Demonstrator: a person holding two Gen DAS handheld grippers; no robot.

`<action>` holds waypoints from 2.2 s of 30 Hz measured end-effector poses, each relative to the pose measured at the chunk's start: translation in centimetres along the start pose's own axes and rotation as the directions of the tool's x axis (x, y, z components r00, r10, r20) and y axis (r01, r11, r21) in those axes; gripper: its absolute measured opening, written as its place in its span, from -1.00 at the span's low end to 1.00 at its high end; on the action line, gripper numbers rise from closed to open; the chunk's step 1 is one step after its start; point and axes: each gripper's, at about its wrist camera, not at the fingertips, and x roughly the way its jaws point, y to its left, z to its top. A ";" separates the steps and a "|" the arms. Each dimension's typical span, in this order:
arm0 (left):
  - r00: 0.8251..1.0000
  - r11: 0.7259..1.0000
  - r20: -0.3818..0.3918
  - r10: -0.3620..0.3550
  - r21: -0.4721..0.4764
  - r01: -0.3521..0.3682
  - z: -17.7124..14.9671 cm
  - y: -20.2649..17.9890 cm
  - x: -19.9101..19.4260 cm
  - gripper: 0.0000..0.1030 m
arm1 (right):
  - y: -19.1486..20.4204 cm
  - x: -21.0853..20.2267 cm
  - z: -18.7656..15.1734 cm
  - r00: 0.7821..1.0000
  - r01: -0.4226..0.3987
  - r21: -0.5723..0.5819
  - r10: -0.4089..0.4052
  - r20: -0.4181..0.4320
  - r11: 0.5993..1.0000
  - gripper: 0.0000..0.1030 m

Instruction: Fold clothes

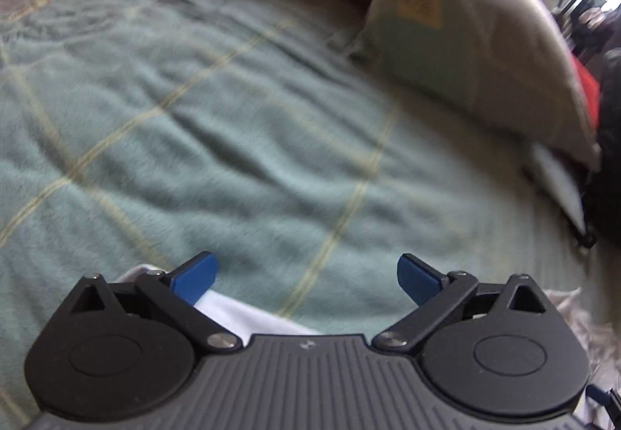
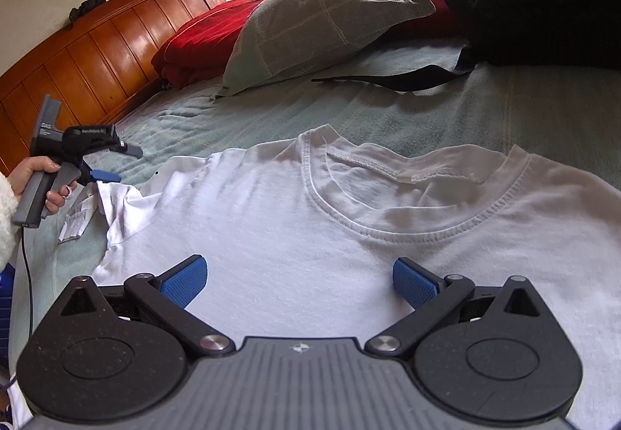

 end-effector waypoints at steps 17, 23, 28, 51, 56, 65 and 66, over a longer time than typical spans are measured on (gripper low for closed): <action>0.978 0.978 0.029 -0.205 -0.035 0.206 -10.8 1.3 -10.6 0.92 | 0.4 0.2 -0.1 1.000 0.021 -0.028 -0.021 0.006 0.999 1.00; 0.964 0.952 0.070 -0.255 -0.156 0.263 -9.1 1.8 -6.9 0.93 | 0.4 0.2 -0.2 1.000 0.020 -0.027 -0.020 0.007 0.999 1.00; 0.985 0.958 0.075 -0.153 -0.235 0.167 -8.4 2.5 -4.6 0.91 | 0.3 0.2 -0.2 1.000 0.020 -0.031 -0.019 0.009 0.999 1.00; 0.956 0.953 0.207 0.206 -0.264 -0.148 -1.2 9.8 -8.6 0.92 | 0.5 0.4 -0.4 0.999 0.030 -0.057 -0.029 0.019 0.998 1.00; 0.966 0.986 0.204 0.157 -0.094 -0.141 1.1 4.3 -7.6 0.93 | 0.5 0.4 -0.4 0.999 0.031 -0.057 -0.030 0.019 0.998 1.00; 0.939 0.973 0.257 0.230 -0.057 -0.223 2.4 2.3 -7.3 0.93 | 0.5 0.5 -0.4 0.999 0.031 -0.057 -0.030 0.019 0.998 1.00; 0.960 0.983 0.213 0.182 -0.041 -0.177 2.2 2.2 -6.7 0.93 | 0.5 0.5 -0.4 0.999 0.032 -0.058 -0.031 0.019 0.998 1.00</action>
